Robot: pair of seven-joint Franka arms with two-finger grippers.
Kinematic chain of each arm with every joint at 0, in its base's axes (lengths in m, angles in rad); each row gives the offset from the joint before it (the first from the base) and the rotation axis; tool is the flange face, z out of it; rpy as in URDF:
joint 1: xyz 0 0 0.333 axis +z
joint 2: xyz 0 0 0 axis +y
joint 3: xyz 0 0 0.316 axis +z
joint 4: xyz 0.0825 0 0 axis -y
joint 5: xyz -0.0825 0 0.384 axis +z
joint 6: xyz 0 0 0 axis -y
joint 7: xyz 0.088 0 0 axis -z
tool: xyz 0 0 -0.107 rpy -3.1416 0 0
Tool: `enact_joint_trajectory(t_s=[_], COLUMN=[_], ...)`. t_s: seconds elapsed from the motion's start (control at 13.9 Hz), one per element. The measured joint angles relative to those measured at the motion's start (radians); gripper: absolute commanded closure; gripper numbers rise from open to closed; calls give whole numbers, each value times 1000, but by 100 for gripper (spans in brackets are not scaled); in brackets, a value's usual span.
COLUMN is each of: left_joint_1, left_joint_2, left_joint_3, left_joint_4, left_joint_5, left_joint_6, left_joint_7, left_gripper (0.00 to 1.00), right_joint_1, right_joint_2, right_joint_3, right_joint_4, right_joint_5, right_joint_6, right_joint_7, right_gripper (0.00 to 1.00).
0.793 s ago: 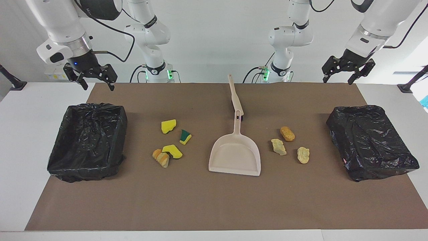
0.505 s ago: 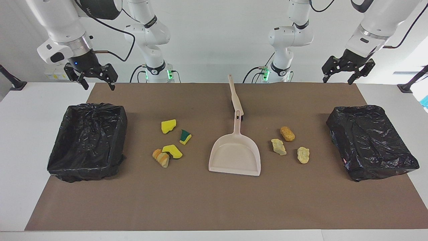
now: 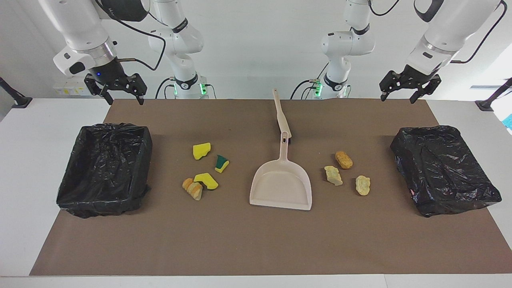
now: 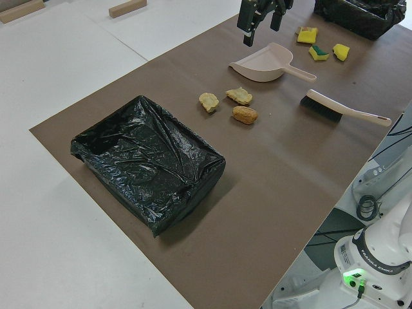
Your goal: Sweep and dump trash in bin
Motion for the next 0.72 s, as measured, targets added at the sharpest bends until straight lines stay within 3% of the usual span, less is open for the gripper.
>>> enact_joint_trajectory(t_s=[0.29,0.72], left_joint_1=[-118,-352], left_joint_2=[-9,-124], left_joint_3=[-5,-10], left_joint_4=[-118,-364], left_joint_5=[-2,-25], left_joint_6=[92,237], left_joint_7=[-131,-382], left_gripper=[0,0], right_joint_1=[24,60], right_joint_2=[-1,12], right_joint_3=[15,34], right_joint_4=[-20,-88], right_joint_5=[1,1], right_joint_6=[9,111], right_joint_7=[0,4], right_gripper=[0,0])
